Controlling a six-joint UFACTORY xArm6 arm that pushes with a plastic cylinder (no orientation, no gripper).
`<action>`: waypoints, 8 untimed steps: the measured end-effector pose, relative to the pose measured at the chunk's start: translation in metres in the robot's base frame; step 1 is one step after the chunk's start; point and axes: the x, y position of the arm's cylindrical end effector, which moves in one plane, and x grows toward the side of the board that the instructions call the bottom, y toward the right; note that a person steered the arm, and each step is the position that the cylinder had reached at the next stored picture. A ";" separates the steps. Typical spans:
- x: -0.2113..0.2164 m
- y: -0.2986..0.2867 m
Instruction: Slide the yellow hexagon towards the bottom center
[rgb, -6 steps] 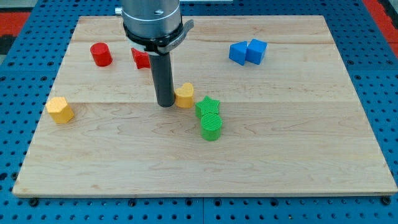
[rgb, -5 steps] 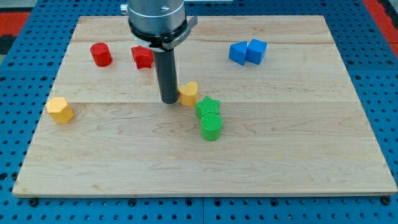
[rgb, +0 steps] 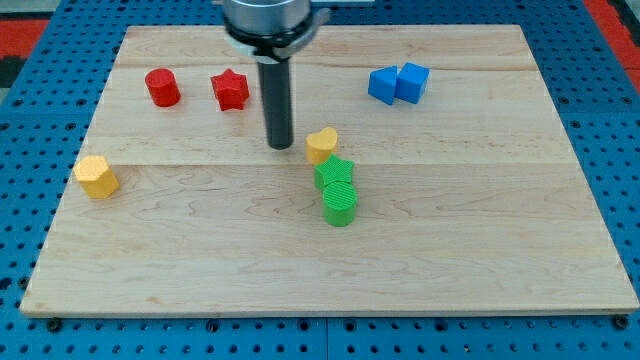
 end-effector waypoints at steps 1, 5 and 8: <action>-0.011 -0.100; 0.084 -0.119; 0.118 -0.145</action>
